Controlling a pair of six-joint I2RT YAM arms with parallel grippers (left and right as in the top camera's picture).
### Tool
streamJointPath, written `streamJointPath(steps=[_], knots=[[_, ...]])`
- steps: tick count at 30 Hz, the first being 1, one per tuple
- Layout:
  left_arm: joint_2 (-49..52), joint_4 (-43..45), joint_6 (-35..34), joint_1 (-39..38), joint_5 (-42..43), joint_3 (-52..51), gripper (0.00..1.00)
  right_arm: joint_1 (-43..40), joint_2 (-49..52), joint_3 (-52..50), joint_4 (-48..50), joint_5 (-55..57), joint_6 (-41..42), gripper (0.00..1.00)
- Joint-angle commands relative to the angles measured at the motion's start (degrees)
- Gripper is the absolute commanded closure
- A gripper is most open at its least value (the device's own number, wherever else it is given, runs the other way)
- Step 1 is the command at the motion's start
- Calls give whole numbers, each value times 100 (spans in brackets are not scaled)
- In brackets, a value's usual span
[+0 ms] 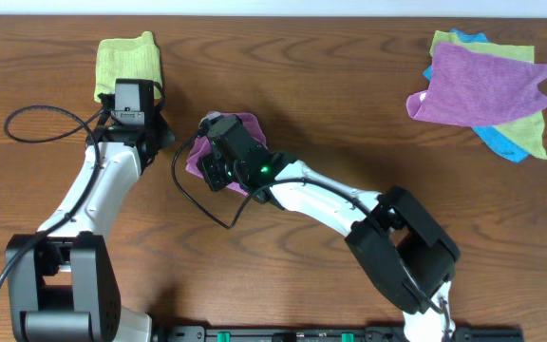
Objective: Fold the cloth
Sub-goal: 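Release the left gripper and press the folded cloth with the right, then withdraw the right gripper and grasp the folded purple cloth with the left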
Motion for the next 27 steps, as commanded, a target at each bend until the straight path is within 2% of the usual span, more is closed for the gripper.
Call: streamJointPath(steps=[1, 6, 10, 11, 12, 14, 15, 21, 24, 27], knots=[[-120, -44, 105, 13, -61, 94, 94, 96, 66, 140, 31, -44, -24, 61], [-162, -105, 105, 13, -63, 94, 94, 131, 37, 153, 37, -39, -24, 59], [-280, -232, 105, 15, -66, 94, 92, 31, -286, 175, -323, 177, -26, 44], [-326, -269, 105, 15, -63, 94, 86, -11, -404, 175, -452, 262, -31, 39], [-385, -323, 105, 15, -61, 94, 75, -63, -564, 173, -625, 352, -31, 32], [-529, -457, 101, 13, -55, 94, 54, -170, -892, 173, -949, 393, -142, 8], [-597, -516, 103, 13, -28, 94, 47, -214, -1038, 173, -1091, 396, -199, 1], [-1078, -1003, 57, 15, 581, 92, 21, -629, -2256, 173, -2369, 400, -286, 1], [-1189, -1355, -284, 15, 772, 92, 17, -894, -2861, 153, -3082, 398, -367, 1], [-1189, -1626, -546, 15, 1032, 59, 17, -1141, -3486, 0, -3665, 402, -553, 1]])
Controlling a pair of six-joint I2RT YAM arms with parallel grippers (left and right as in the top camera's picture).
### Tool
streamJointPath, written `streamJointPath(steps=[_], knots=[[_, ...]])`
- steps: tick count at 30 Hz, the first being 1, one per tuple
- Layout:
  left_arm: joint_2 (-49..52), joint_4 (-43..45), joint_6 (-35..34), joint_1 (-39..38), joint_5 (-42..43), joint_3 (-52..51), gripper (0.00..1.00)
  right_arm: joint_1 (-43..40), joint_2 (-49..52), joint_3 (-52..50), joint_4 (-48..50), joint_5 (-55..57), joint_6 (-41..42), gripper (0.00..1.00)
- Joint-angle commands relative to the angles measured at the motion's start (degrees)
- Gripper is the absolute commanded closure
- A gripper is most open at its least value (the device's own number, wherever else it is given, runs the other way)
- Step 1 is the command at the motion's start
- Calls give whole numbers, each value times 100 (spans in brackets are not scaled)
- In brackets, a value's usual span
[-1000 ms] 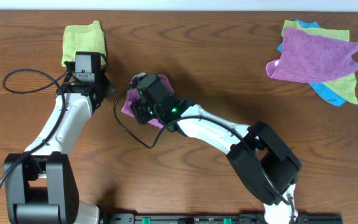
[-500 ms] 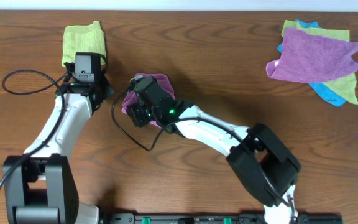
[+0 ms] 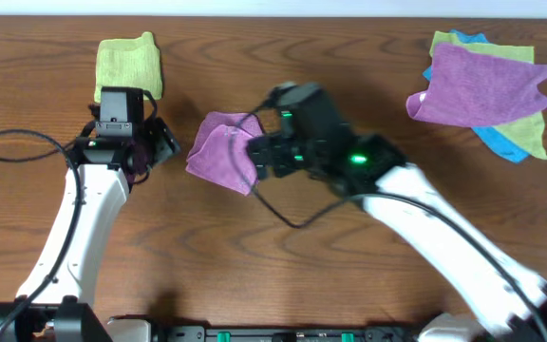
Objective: Fold the cloth
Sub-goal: 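Withdraw the right gripper and grasp the folded purple cloth with the left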
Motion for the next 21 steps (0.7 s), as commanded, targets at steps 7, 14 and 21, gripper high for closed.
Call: streamJointPath(steps=[7, 14, 21], knots=[[-31, -116, -850, 7, 1294, -293, 17, -844, -2586, -1554, -586, 55, -151, 1], [-31, 691, -1611, 7, 2159, -1228, 18, -1311, -4774, -2870, -927, -15, 560, 1], [-28, 1685, -2118, 7, 2627, -1950, 18, -1423, -6312, -3222, -1755, 11, 1067, 1]])
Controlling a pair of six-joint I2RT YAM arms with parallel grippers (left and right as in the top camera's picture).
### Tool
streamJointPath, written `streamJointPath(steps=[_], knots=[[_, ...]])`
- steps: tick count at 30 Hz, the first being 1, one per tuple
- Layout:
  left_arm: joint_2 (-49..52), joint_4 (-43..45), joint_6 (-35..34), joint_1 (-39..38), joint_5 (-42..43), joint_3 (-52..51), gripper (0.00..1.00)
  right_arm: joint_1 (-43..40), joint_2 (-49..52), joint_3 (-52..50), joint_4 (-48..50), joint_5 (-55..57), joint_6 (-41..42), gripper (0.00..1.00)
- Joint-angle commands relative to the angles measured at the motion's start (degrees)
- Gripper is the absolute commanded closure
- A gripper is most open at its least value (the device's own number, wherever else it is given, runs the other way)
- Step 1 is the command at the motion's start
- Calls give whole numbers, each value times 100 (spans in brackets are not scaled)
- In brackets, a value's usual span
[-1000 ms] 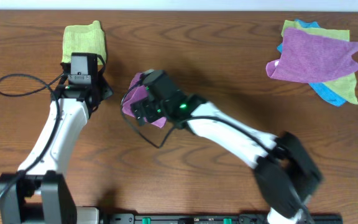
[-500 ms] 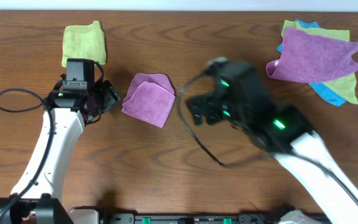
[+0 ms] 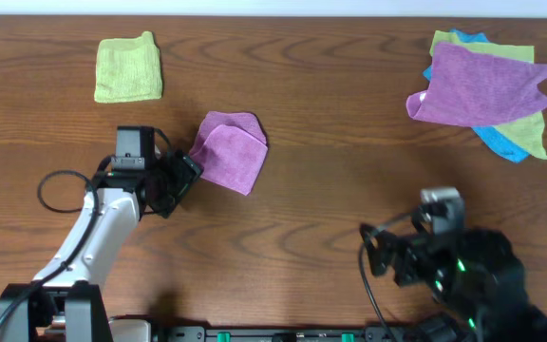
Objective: Fold the cloth
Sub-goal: 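Withdraw the right gripper and grasp the folded purple cloth with the left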
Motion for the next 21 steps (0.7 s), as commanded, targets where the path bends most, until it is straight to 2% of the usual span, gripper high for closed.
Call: streamJointPath(steps=[1, 6, 12, 21], knots=[[-31, 197, -367, 9, 299, -184, 18, -59, -433, -94, -236, 28, 367, 1], [-22, 680, -584, -24, 286, -444, 14, -59, -758, -94, -627, 278, 402, 1], [111, 1637, -876, -282, 146, -774, 14, -57, -763, -94, -612, 284, 470, 1], [487, 2031, -1117, -337, -55, -776, 14, -57, -761, -94, -719, 280, 470, 1]])
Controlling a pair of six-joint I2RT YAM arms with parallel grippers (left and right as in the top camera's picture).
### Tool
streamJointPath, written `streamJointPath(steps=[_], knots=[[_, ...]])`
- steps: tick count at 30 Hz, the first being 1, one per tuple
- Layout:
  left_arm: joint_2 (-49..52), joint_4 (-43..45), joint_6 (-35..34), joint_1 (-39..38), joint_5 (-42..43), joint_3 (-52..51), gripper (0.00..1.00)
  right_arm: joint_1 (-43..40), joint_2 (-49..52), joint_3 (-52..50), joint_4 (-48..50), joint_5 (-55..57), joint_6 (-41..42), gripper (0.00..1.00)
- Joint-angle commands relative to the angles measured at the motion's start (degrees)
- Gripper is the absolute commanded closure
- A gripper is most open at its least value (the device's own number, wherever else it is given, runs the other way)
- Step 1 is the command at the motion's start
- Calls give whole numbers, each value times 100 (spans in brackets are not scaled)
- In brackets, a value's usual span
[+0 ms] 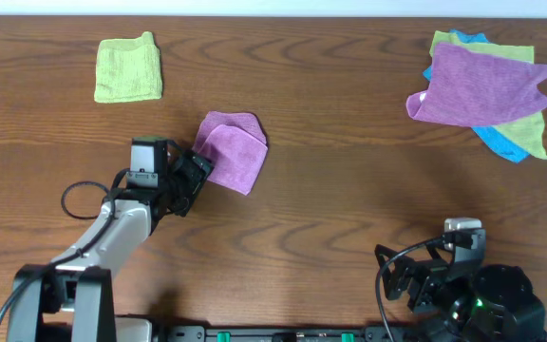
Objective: Fold the cloth
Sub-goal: 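Withdraw the right gripper and grasp the folded purple cloth with the left, then carry the folded purple cloth with the left gripper onto the yellow-green cloth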
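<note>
A purple cloth [232, 150] lies folded into a small, roughly square packet at the table's middle left. My left gripper [198, 171] sits at the cloth's lower left edge, fingers spread and touching or just short of the fabric. It looks open. My right gripper [395, 277] is drawn back to the front right edge of the table, far from the cloth. It stands open with nothing in it.
A folded yellow-green cloth [128, 66] lies at the back left. A loose pile of purple, green and blue cloths [482, 84] sits at the back right. The left arm's black cable [84, 195] loops over the wooden table [349, 180].
My left gripper has shifted right, up against the purple cloth's lower left edge. The right arm has drawn a little further into the front right corner. The cloth lies unchanged.
First my right gripper was down on the purple cloth while the left hovered by the yellow-green one. Then the right stood at the cloth's right edge. Later it was back at the front right, and the left gripper has come to the folded cloth's left edge.
</note>
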Motion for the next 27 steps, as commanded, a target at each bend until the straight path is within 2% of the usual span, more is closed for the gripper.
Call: streamJointPath(steps=[1, 8, 15, 19, 21, 25, 27], knots=[[234, 140, -188, -46, -131, -26, 14, -42, -31, -48, -24, 101, 76, 1], [612, 706, -483, -293, -302, -26, 16, -42, -28, -48, -22, 101, 76, 1], [1027, 1261, -708, -542, -649, -26, 31, -42, -28, -48, -24, 101, 76, 1], [1370, 1690, -723, -592, -728, -26, 48, -42, -28, -48, -22, 103, 76, 1], [1526, 1882, -721, -592, -741, -26, 59, -42, -28, -48, -22, 101, 76, 1], [1764, 2245, -673, -592, -750, -26, 94, -42, -28, -48, -22, 101, 76, 1], [1792, 2363, -608, -592, -778, -24, 94, -42, -28, -48, -22, 101, 76, 1]])
